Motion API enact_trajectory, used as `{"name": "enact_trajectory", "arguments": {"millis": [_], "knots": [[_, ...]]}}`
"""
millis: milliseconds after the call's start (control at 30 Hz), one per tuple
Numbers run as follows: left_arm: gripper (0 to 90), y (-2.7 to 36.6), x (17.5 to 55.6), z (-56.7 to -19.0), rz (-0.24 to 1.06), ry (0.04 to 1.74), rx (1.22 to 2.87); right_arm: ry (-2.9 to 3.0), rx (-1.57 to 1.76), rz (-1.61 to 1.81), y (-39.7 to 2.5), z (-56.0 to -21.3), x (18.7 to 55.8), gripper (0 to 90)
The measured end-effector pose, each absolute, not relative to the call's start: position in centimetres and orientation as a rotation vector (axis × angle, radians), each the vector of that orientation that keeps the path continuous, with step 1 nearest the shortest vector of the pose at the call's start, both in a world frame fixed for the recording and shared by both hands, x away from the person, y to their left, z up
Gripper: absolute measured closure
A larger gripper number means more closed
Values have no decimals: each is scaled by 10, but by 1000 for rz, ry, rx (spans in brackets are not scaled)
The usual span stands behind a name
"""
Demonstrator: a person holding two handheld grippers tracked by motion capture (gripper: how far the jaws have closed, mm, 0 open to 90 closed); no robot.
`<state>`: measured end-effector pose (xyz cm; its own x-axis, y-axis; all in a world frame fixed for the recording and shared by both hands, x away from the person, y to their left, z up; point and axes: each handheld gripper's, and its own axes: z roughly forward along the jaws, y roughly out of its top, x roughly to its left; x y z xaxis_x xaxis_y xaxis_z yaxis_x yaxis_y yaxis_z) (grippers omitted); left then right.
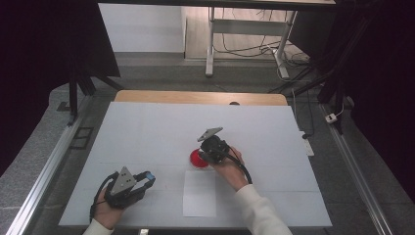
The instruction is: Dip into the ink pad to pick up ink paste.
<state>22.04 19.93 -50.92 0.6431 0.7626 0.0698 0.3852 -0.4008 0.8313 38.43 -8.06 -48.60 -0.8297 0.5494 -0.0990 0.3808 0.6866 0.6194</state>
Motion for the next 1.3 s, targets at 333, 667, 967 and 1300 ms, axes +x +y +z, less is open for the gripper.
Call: {"name": "enact_trajectory", "arguments": {"millis": [333, 667, 967, 1300], "knots": [[659, 199, 220, -509, 570, 894, 2023, 2620, 757, 898, -83, -487, 385, 755], [660, 200, 221, -509, 572, 895, 2019, 2622, 741, 899, -83, -485, 386, 753], [659, 201, 222, -510, 572, 897, 2022, 2603, 721, 932, -84, -482, 381, 751], [659, 201, 222, -510, 572, 899, 2022, 2562, 706, 998, -88, -475, 375, 751]]}}
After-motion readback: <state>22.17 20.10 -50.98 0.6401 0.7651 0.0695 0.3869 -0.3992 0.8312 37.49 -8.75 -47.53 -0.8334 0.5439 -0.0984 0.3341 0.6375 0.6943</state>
